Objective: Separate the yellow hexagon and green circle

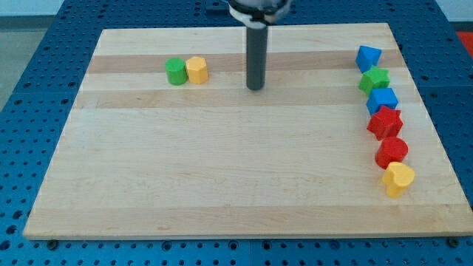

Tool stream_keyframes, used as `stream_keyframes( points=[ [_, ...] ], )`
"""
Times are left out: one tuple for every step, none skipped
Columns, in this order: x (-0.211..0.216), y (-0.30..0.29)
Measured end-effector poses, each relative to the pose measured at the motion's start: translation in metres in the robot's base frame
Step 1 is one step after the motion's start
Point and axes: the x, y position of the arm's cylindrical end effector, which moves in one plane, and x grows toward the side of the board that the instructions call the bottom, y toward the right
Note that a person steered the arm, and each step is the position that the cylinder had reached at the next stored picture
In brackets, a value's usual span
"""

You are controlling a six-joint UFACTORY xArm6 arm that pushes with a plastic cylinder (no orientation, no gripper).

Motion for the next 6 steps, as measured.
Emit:
stream_keyframes(
  points=[
    [-0.046,-0.022],
    [-0.084,-0.051],
    [-0.107,-0.099],
    [-0.114,-0.161],
    [-0.094,-0.213],
    [-0.024,-0.242]
  ],
)
